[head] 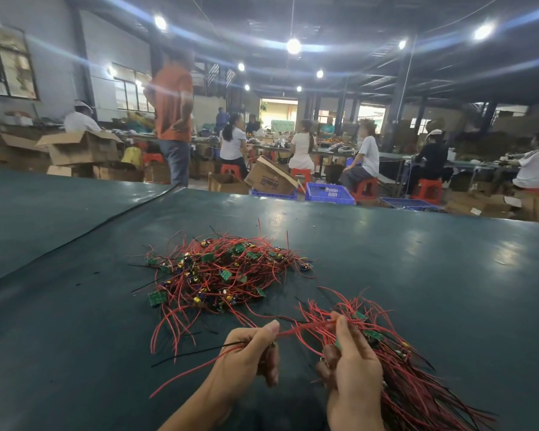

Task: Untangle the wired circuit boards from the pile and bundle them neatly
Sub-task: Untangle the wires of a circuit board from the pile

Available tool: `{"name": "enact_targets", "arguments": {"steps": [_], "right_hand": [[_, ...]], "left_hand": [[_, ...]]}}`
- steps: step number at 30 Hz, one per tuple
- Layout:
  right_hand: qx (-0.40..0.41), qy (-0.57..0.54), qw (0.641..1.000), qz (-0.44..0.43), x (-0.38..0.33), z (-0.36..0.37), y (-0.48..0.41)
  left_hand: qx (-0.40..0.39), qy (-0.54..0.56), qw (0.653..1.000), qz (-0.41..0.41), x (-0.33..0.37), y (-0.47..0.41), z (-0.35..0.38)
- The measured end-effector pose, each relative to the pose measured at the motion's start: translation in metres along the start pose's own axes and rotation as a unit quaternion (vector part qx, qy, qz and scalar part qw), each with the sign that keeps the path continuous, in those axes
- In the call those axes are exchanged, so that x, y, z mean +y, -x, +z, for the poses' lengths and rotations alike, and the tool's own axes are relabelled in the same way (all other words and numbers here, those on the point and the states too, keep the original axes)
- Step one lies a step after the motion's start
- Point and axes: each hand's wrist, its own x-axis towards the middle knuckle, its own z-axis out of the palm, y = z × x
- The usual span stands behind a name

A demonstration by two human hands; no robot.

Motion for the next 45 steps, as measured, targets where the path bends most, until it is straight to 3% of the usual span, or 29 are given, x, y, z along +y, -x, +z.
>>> {"name": "enact_targets", "arguments": {"steps": [4,7,11,18,24,27,31,34,37,39,42,45], "right_hand": [[-0.112,0.128,0.984,-0.050,0.013,0.008,0.018],[-0.179,0.182,0.965,-0.060,0.022,0.014,0.029],[-0.132,0.167,0.976,-0.038,0.022,0.011,0.020],[-0.019,0.024,0.999,0.022,-0.005,-0.005,-0.001],[-0.025,-0.022,0.999,0.014,-0.010,-0.009,-0.005],[-0.079,0.105,0.991,-0.016,0.000,-0.004,0.005],[-0.202,0.277,0.936,-0.076,0.017,0.005,0.024],[-0.201,0.369,0.901,-0.109,0.020,0.005,0.027],[-0.197,0.410,0.887,-0.079,0.022,0.002,0.022],[-0.161,0.377,0.911,-0.045,0.020,0.003,0.020],[-0.058,0.242,0.968,0.026,0.012,0.001,0.015],[-0.009,0.089,0.990,0.111,0.002,-0.003,0.007]], "left_hand": [[0.015,0.012,1.000,0.002,0.000,-0.001,-0.001],[-0.029,-0.001,1.000,0.000,0.000,0.001,0.001],[-0.059,-0.030,0.998,0.000,-0.002,0.001,0.001],[-0.075,-0.087,0.993,0.007,0.005,0.000,-0.003],[-0.067,-0.069,0.995,-0.009,0.010,0.002,-0.006],[-0.060,-0.063,0.996,-0.029,0.010,0.002,-0.004],[-0.084,-0.035,0.992,-0.082,0.011,0.006,0.002],[-0.091,-0.021,0.989,-0.116,0.010,0.008,0.002],[-0.092,-0.069,0.985,-0.126,0.011,0.005,0.001],[-0.060,-0.071,0.984,-0.150,0.011,0.004,-0.001],[-0.024,-0.021,0.988,-0.151,0.010,0.000,-0.005],[0.057,-0.091,0.992,-0.059,0.007,-0.005,-0.015]]}}
